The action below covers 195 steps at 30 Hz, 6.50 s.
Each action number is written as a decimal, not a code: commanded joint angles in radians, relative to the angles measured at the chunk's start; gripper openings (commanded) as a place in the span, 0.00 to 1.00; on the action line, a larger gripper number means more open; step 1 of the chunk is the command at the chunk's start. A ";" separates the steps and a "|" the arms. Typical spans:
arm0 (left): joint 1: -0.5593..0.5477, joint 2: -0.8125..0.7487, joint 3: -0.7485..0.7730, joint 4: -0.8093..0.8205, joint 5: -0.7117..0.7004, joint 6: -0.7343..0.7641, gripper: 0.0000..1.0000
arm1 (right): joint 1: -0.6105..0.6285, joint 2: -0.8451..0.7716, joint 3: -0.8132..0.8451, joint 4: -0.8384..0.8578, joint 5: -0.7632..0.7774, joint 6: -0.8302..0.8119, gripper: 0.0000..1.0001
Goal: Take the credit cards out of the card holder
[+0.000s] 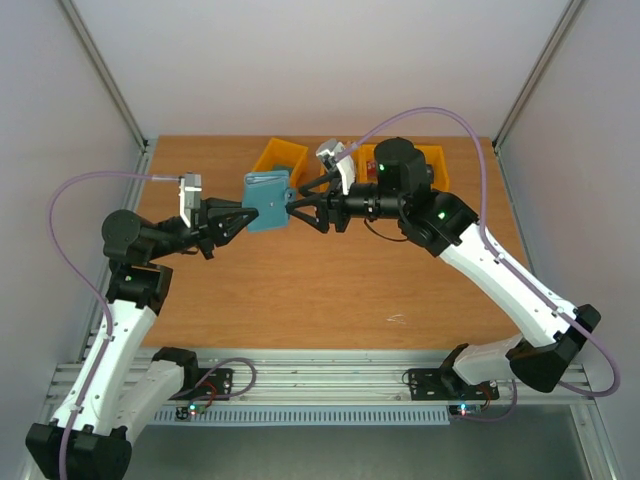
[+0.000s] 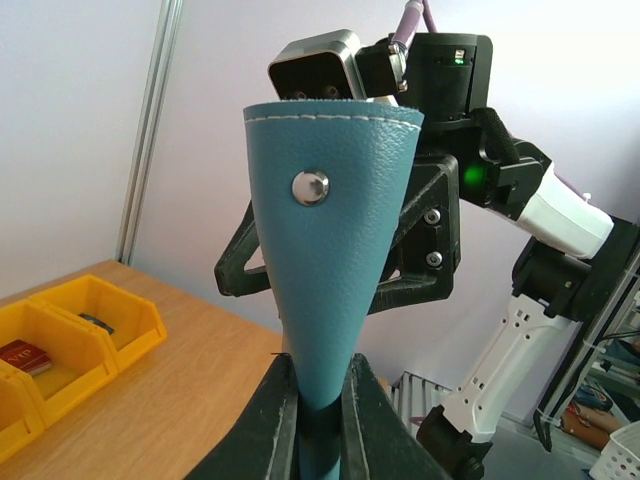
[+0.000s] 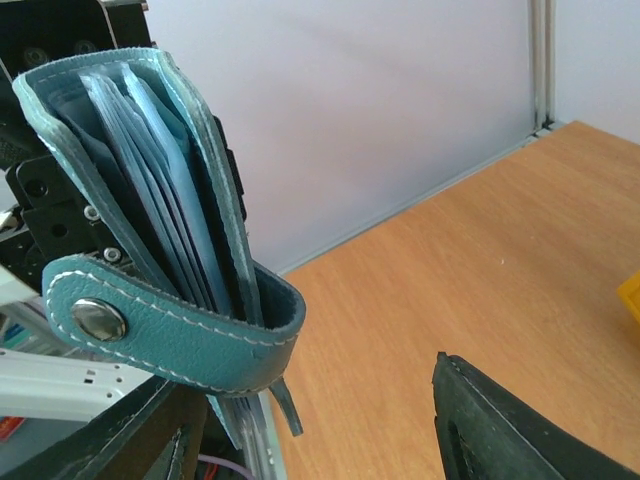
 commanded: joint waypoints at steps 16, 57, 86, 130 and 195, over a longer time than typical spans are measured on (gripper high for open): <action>-0.012 -0.004 0.033 0.080 0.080 0.014 0.00 | -0.030 0.073 0.250 -0.301 -0.014 -0.143 0.57; -0.027 -0.010 -0.070 -0.101 -0.265 0.193 0.91 | 0.057 0.205 0.341 -0.473 0.508 0.078 0.01; -0.048 -0.012 -0.131 -0.289 -0.466 0.308 0.89 | 0.214 0.485 0.661 -0.694 0.605 0.170 0.01; -0.069 0.011 -0.061 -0.302 -0.539 0.312 0.99 | 0.252 0.565 0.804 -0.776 0.684 0.165 0.01; -0.058 -0.028 -0.130 -0.259 -0.332 0.308 0.00 | 0.154 0.240 0.324 -0.347 0.103 -0.042 0.02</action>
